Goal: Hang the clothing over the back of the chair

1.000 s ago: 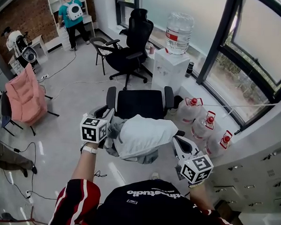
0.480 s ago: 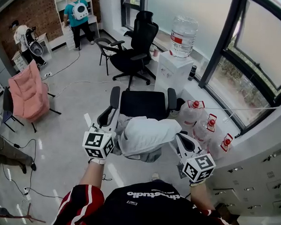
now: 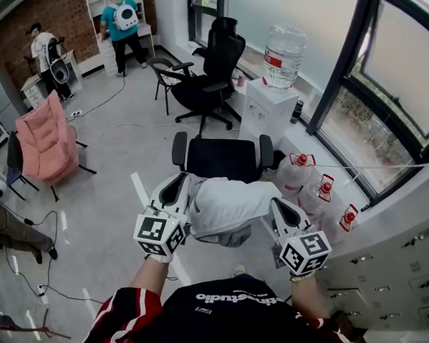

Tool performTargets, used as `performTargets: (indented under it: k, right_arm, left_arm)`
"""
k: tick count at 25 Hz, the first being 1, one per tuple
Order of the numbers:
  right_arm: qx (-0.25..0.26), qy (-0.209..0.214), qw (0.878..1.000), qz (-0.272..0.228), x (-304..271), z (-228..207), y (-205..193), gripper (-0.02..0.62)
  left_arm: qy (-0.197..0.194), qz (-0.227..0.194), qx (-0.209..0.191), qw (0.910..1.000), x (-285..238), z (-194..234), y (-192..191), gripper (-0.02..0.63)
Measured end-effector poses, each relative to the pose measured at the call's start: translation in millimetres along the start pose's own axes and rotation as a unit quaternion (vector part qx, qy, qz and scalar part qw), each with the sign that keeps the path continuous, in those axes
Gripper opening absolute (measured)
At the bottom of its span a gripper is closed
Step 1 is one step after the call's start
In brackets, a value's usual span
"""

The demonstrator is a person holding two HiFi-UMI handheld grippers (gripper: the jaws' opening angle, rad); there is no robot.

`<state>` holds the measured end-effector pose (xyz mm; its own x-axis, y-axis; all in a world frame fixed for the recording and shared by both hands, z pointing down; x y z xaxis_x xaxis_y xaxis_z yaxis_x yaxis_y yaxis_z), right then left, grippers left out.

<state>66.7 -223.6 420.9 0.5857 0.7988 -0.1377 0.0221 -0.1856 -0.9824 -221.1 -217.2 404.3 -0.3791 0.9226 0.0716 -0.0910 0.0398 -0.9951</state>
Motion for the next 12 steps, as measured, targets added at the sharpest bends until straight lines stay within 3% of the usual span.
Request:
performTargets:
  k: [12]
  right_arm:
    - [-0.001, -0.018, 0.999, -0.037, -15, 16, 23, 0.014]
  left_arm:
    - [-0.011, -0.001, -0.003, 0.9999, 2, -11, 9, 0.023]
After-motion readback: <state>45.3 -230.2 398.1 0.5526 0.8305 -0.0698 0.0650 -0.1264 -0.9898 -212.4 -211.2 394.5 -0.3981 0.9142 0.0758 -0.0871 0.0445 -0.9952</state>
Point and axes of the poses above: the fingertips, and each gripper's own axes: x backward along the fingers, z to its left, y out of its top, the point moved 7 cm from there along x, backward along the fingers, and after that the axes turned 5 degrees about -y, right-handed, at the moved point
